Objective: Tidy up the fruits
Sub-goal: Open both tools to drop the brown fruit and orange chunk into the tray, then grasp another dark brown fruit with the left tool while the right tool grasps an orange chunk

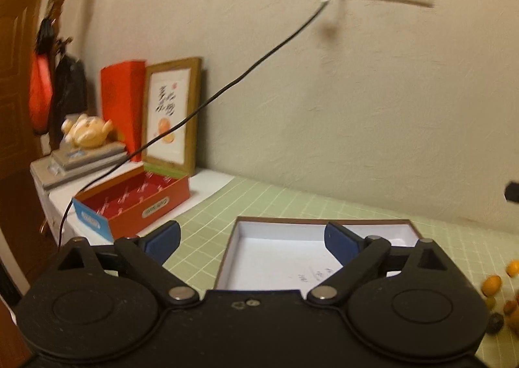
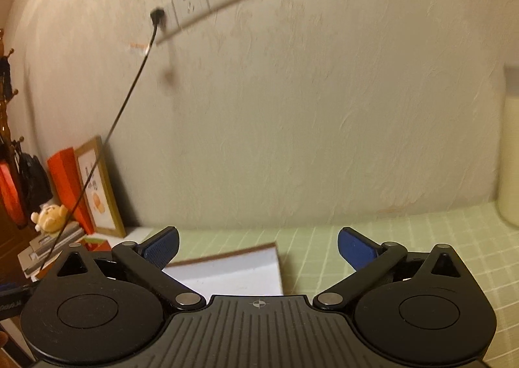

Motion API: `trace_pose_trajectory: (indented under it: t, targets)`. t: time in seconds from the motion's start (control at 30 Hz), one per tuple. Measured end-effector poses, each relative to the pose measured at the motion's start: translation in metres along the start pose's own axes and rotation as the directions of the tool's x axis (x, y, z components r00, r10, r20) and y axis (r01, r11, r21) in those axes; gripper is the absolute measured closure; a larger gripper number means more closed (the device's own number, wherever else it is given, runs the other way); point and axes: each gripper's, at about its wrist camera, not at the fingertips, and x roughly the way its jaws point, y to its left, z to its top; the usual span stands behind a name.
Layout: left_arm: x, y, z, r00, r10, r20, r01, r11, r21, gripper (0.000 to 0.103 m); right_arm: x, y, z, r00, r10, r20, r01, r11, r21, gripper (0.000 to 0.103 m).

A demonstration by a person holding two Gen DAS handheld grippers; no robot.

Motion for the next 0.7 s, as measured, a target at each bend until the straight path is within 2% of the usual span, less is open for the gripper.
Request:
trace_pose_trajectory:
  t: [0.13, 0.33, 0.43, 0.7]
  targets:
    - [-0.014, -0.019, -0.004, 0.998, -0.064, 0.002, 0.064, 0.997, 0.040, 0.014, -0.022, -0.015, 0.004, 1.000, -0.021, 0.023, 0.021, 1.000, -0.014, 0.000]
    - [-0.026, -0.055, -0.016, 0.985, -0.170, -0.019, 0.171, 0.981, 0.088, 0.014, -0.063, -0.049, 0.000, 0.993, -0.102, 0.059, 0.103, 0.995, -0.007, 0.000]
    - [-0.029, -0.076, -0.025, 0.973, -0.225, -0.043, 0.228, 0.968, 0.106, 0.016, -0.082, -0.067, -0.002, 0.986, -0.161, 0.036, 0.161, 0.987, 0.010, 0.000]
    - [-0.029, -0.132, -0.054, 0.930, -0.353, -0.102, 0.366, 0.915, 0.172, 0.025, -0.121, -0.113, -0.004, 0.971, -0.233, -0.055, 0.238, 0.966, 0.103, 0.000]
